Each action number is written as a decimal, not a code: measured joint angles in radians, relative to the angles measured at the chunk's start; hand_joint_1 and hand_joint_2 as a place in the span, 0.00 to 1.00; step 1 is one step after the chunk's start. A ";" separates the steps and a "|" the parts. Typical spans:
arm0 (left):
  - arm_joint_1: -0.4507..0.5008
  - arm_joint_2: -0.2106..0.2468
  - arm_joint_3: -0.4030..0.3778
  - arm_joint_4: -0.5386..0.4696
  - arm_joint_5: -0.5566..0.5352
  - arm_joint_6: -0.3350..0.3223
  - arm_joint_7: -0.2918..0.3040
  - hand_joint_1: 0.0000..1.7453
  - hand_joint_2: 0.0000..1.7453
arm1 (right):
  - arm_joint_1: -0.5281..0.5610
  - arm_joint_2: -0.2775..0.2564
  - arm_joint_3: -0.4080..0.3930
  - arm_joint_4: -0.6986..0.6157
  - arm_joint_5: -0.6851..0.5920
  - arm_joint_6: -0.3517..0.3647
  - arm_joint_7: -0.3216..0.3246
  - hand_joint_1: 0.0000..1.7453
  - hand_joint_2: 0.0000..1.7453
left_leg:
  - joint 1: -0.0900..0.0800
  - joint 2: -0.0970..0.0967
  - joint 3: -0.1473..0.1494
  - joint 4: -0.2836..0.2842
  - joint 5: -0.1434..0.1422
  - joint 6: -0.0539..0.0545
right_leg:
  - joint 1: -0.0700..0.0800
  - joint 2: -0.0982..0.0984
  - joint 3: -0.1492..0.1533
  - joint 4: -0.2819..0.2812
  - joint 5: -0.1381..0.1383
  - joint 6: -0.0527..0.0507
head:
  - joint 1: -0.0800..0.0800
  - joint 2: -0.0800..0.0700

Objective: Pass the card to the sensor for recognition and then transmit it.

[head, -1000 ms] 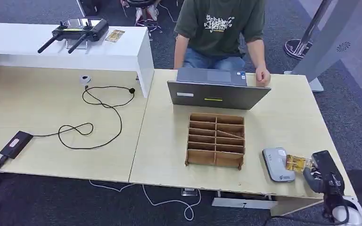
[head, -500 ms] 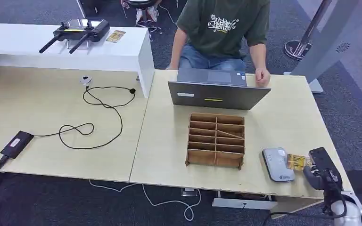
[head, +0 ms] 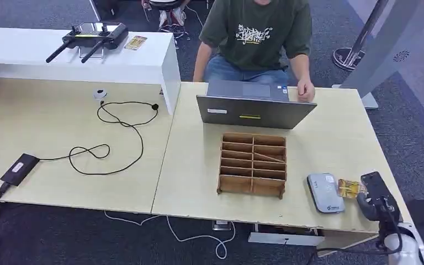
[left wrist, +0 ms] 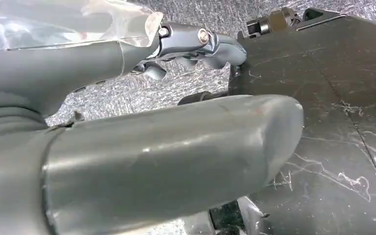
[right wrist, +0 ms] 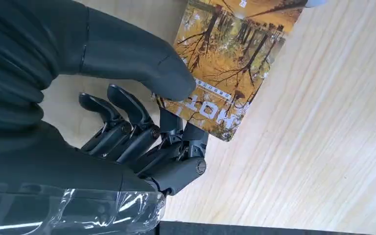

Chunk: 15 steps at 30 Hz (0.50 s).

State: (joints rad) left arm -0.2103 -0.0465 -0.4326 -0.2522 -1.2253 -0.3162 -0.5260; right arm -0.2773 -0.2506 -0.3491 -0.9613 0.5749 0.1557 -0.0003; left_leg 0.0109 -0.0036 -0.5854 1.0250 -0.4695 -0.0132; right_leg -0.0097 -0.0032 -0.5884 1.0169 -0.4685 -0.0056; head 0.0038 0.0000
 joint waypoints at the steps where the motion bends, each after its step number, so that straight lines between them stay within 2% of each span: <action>1: 0.000 0.000 0.000 0.000 0.000 0.001 -0.002 0.00 0.00 | -0.001 0.003 0.000 0.000 -0.003 -0.003 -0.004 1.00 1.00 | 0.000 0.000 0.000 0.000 0.000 0.000 | 0.000 0.000 0.000 0.000 0.000 0.000 | 0.001 0.000; 6: 0.001 0.001 0.000 0.000 0.002 0.003 -0.005 0.00 0.00 | -0.002 0.017 -0.001 -0.014 -0.008 -0.045 -0.042 1.00 1.00 | 0.000 0.000 0.000 0.000 0.000 0.000 | 0.000 0.000 0.000 0.000 0.000 0.000 | 0.000 0.000; 11: 0.003 0.001 0.000 0.000 0.005 0.008 -0.006 0.00 0.00 | -0.003 0.034 -0.010 -0.045 -0.019 -0.129 -0.133 1.00 1.00 | 0.000 -0.001 -0.001 0.000 0.000 0.000 | 0.000 -0.001 -0.001 0.000 0.000 0.000 | 0.000 0.000; 15: 0.003 0.001 0.000 0.000 0.005 0.009 -0.008 0.00 0.00 | 0.001 0.052 -0.017 -0.085 -0.041 -0.140 -0.169 1.00 1.00 | 0.000 -0.001 -0.001 0.000 0.000 0.000 | 0.000 -0.001 -0.001 0.000 0.000 0.000 | 0.000 0.000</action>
State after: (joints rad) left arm -0.2074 -0.0458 -0.4326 -0.2522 -1.2207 -0.3075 -0.5341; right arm -0.2761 -0.1987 -0.3658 -1.0460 0.5341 0.0160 -0.1698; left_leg 0.0109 -0.0041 -0.5863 1.0249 -0.4695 -0.0132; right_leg -0.0097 -0.0040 -0.5895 1.0171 -0.4688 -0.0055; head 0.0042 0.0000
